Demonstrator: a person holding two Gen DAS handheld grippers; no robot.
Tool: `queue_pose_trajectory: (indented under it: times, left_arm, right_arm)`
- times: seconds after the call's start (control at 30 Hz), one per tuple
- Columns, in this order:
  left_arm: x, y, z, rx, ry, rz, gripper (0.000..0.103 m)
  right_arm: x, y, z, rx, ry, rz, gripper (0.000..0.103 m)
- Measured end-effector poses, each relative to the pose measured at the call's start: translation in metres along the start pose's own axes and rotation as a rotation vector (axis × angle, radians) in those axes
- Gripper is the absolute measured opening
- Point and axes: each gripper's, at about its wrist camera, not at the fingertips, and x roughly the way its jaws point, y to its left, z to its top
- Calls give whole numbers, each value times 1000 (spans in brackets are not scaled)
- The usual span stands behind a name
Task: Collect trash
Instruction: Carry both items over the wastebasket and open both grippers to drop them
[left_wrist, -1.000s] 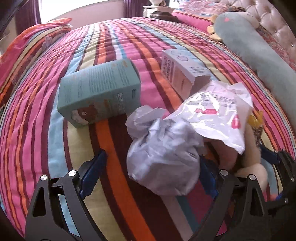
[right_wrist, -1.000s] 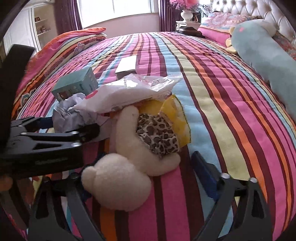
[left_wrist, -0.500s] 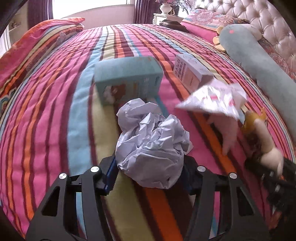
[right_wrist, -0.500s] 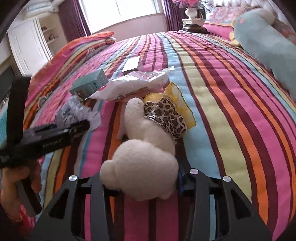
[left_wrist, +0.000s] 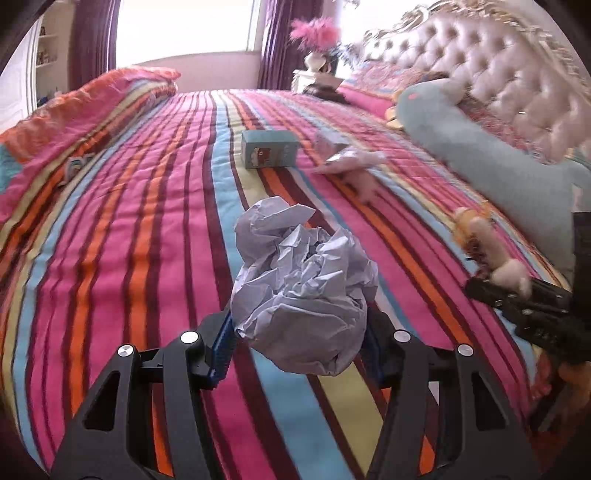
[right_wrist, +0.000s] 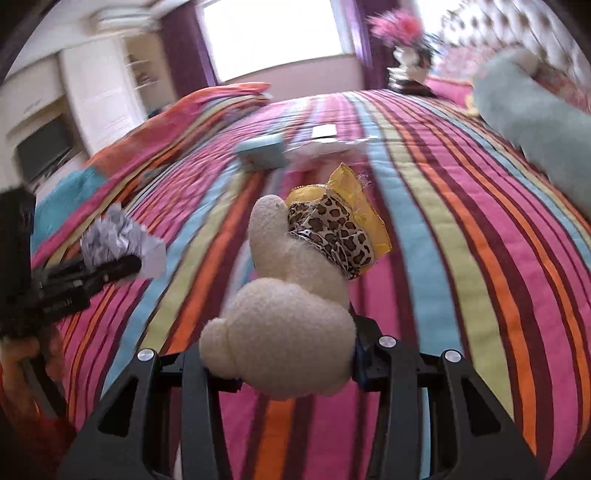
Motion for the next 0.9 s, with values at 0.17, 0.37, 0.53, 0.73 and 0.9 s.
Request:
queue_pose_trajectory:
  times: [0.17, 0.37, 0.53, 0.73, 0.9]
  left_arm:
    - [-82, -27, -76, 35, -25, -44, 55]
    - [-131, -69, -185, 58, 91, -82, 55]
    - [-116, -91, -268, 64, 265, -46, 55]
    - [-51, -100, -338, 79, 508, -3, 55]
    - [-20, -100, -372, 76, 639, 5, 55]
  right_arm:
    - [-60, 32, -71, -87, 27, 62, 40]
    - [-117, 69, -153, -127, 132, 160, 40]
    - [-117, 88, -222, -100, 298, 195, 40]
    - [-64, 94, -291, -98, 510, 116, 40]
    - [-29, 92, -317, -89, 644, 77, 40]
